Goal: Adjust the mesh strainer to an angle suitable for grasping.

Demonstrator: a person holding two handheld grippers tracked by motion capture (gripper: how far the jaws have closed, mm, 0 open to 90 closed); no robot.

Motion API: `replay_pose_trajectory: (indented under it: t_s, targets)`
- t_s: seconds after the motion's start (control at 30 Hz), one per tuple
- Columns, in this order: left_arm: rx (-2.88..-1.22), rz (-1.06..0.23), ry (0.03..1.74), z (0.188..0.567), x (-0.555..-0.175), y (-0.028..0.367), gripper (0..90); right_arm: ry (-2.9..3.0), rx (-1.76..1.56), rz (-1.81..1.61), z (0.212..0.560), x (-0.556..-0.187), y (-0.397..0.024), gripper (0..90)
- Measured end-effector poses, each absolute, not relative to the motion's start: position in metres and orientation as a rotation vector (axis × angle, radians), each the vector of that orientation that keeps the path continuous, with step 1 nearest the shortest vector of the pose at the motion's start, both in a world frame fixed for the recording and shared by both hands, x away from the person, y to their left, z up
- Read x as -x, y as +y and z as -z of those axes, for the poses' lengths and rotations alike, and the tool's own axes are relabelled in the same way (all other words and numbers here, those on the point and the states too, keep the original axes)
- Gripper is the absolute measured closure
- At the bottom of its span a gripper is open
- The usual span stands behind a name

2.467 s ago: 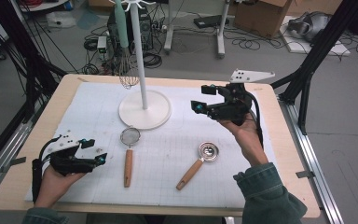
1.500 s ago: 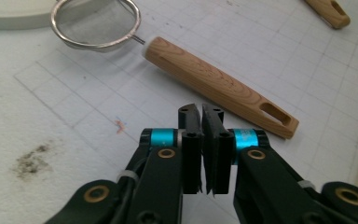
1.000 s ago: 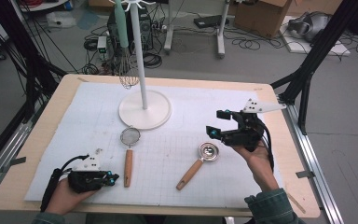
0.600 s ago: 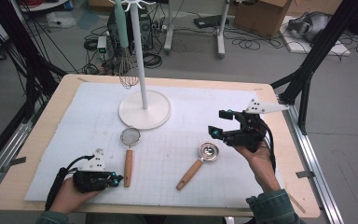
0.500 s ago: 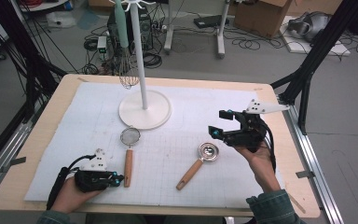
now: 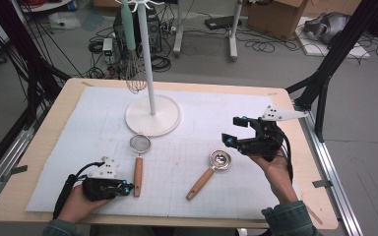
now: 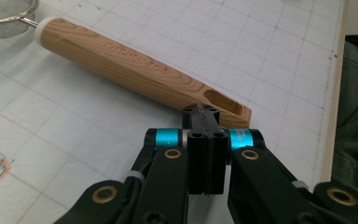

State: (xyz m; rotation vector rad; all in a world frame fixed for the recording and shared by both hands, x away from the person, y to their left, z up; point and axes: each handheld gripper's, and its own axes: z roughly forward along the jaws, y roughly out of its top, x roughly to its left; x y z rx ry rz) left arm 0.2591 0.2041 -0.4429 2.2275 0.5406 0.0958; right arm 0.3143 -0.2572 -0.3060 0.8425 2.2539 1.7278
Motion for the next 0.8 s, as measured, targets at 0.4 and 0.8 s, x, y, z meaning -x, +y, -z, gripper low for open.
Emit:
replay_pose_trajectory:
  t_s: [0.4,0.8]
  targets:
    - [-2.228,-0.096,0.530,0.4430,-0.2600,0.2015,89.5,2.268,-0.846,-1.709,0.3085,-0.3143,-0.2557,17.7]
    - [-2.223,-0.091,0.524,0.4437,-0.2629,0.1965,89.5,2.270,-0.861,-1.699,0.3121,-0.3137,-0.2607,17.7]
